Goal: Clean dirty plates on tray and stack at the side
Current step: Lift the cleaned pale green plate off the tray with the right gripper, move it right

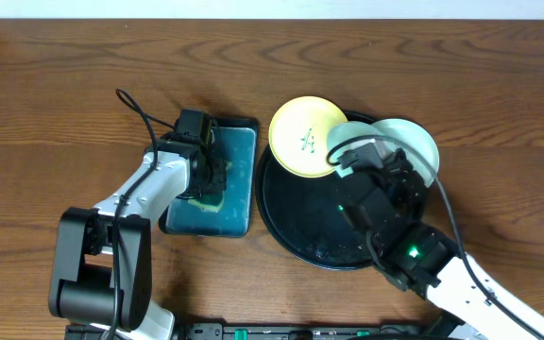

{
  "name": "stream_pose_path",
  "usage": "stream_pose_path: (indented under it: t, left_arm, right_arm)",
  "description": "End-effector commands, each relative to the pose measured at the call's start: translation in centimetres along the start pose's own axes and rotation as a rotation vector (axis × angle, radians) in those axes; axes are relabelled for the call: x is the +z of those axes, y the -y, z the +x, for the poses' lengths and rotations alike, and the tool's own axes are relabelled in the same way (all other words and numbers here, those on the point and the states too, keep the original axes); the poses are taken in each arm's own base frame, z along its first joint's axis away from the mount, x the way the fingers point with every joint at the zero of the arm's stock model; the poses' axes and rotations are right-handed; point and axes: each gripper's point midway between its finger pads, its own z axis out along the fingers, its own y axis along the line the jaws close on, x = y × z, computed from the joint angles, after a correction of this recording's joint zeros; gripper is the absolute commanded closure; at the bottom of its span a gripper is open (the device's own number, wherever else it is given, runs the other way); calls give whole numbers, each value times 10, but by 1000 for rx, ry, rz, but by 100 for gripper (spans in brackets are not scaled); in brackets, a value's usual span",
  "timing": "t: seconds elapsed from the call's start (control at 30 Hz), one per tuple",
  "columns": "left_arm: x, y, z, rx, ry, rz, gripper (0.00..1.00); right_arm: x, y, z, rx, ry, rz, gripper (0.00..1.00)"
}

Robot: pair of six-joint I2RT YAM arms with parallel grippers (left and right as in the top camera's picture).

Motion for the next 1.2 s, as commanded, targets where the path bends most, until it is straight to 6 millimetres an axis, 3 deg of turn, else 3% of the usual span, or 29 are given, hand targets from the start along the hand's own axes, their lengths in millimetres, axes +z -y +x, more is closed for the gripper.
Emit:
stream_pose_path:
  t: [0.0, 0.17, 0.5, 1.03, 1.17]
  left_arm:
    - [15, -6, 16, -10, -68, -20, 92]
    - [15, -6, 16, -10, -69, -21, 92]
    - [15, -6, 16, -10, -69, -21, 92]
    - [15, -6, 16, -10, -69, -21, 92]
    - [15, -6, 16, -10, -69, -21, 92]
  right_arm:
    - [10, 5, 6, 255, -43, -24, 99]
    - [26, -5, 31, 478, -169, -134, 99]
    - [57, 12, 74, 844, -370, -194, 99]
    - [81, 78, 174, 1327, -629, -77, 99]
    - [80, 92, 212, 1414, -719, 26, 99]
